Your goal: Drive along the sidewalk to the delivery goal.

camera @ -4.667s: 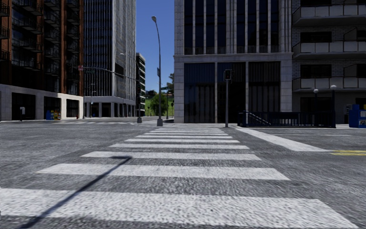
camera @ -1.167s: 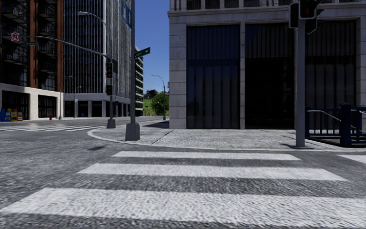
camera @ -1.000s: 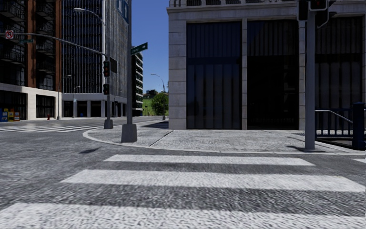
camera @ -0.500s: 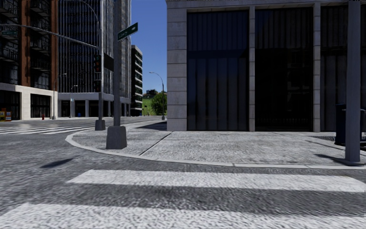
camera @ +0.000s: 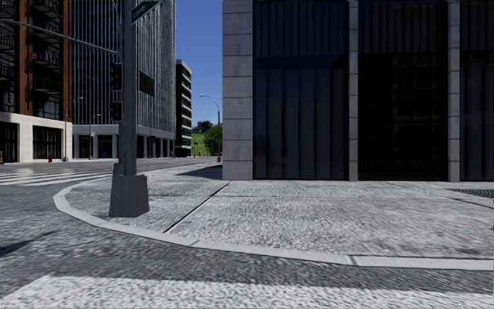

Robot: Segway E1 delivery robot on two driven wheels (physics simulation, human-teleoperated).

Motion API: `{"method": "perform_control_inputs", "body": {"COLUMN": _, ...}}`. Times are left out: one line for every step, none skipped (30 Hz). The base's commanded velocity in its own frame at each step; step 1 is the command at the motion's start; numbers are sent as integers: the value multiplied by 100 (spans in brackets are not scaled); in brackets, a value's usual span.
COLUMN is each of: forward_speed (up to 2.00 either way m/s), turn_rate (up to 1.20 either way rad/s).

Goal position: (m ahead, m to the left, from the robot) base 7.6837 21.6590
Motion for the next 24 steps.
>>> {"method": "perform_control_inputs", "body": {"forward_speed": 200, "turn_rate": 0}}
{"method": "perform_control_inputs", "body": {"forward_speed": 200, "turn_rate": 0}}
{"method": "perform_control_inputs", "body": {"forward_speed": 200, "turn_rate": 0}}
{"method": "perform_control_inputs", "body": {"forward_speed": 200, "turn_rate": 0}}
{"method": "perform_control_inputs", "body": {"forward_speed": 200, "turn_rate": 0}}
{"method": "perform_control_inputs", "body": {"forward_speed": 200, "turn_rate": 0}}
{"method": "perform_control_inputs", "body": {"forward_speed": 200, "turn_rate": 0}}
{"method": "perform_control_inputs", "body": {"forward_speed": 200, "turn_rate": 0}}
{"method": "perform_control_inputs", "body": {"forward_speed": 200, "turn_rate": 0}}
{"method": "perform_control_inputs", "body": {"forward_speed": 200, "turn_rate": 0}}
{"method": "perform_control_inputs", "body": {"forward_speed": 200, "turn_rate": 0}}
{"method": "perform_control_inputs", "body": {"forward_speed": 200, "turn_rate": 0}}
{"method": "perform_control_inputs", "body": {"forward_speed": 200, "turn_rate": 0}}
{"method": "perform_control_inputs", "body": {"forward_speed": 200, "turn_rate": 0}}
{"method": "perform_control_inputs", "body": {"forward_speed": 197, "turn_rate": 0}}
{"method": "perform_control_inputs", "body": {"forward_speed": 188, "turn_rate": 0}}
{"method": "perform_control_inputs", "body": {"forward_speed": 188, "turn_rate": 0}}
{"method": "perform_control_inputs", "body": {"forward_speed": 181, "turn_rate": 1}}
{"method": "perform_control_inputs", "body": {"forward_speed": 174, "turn_rate": 8}}
{"method": "perform_control_inputs", "body": {"forward_speed": 174, "turn_rate": 8}}
{"method": "perform_control_inputs", "body": {"forward_speed": 167, "turn_rate": 11}}
{"method": "perform_control_inputs", "body": {"forward_speed": 161, "turn_rate": 16}}
{"method": "perform_control_inputs", "body": {"forward_speed": 154, "turn_rate": 19}}
{"method": "perform_control_inputs", "body": {"forward_speed": 154, "turn_rate": 19}}
